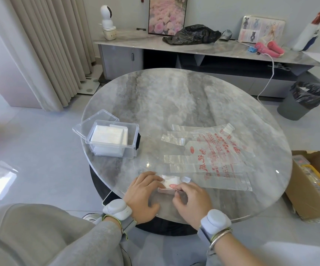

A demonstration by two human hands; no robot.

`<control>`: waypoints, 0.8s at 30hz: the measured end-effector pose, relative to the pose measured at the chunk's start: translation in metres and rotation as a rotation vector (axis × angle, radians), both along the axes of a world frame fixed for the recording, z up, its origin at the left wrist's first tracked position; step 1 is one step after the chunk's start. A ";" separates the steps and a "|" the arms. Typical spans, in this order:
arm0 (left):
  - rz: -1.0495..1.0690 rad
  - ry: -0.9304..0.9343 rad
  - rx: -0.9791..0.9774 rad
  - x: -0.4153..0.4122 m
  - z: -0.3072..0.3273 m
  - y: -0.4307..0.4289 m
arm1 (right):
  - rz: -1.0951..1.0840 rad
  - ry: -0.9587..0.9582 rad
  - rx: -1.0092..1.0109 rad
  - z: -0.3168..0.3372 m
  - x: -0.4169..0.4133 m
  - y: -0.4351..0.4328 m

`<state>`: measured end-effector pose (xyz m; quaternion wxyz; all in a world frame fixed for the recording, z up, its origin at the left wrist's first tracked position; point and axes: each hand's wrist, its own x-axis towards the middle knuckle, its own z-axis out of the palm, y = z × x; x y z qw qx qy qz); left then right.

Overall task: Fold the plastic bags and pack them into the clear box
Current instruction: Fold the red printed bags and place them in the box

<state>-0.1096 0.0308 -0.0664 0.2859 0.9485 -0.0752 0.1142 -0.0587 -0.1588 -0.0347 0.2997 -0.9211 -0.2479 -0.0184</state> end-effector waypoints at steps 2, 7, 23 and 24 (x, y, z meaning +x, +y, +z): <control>0.013 -0.021 0.002 -0.001 -0.001 -0.001 | -0.024 0.086 0.007 0.001 0.000 0.001; 0.099 -0.037 -0.004 0.000 -0.002 0.000 | -0.039 0.232 0.046 0.003 0.003 0.003; 0.391 -0.053 -0.011 0.014 -0.017 -0.009 | -0.163 0.366 0.074 -0.008 0.015 0.013; 0.388 -0.043 -0.005 0.015 -0.017 -0.009 | -0.167 0.358 0.065 -0.009 0.015 0.014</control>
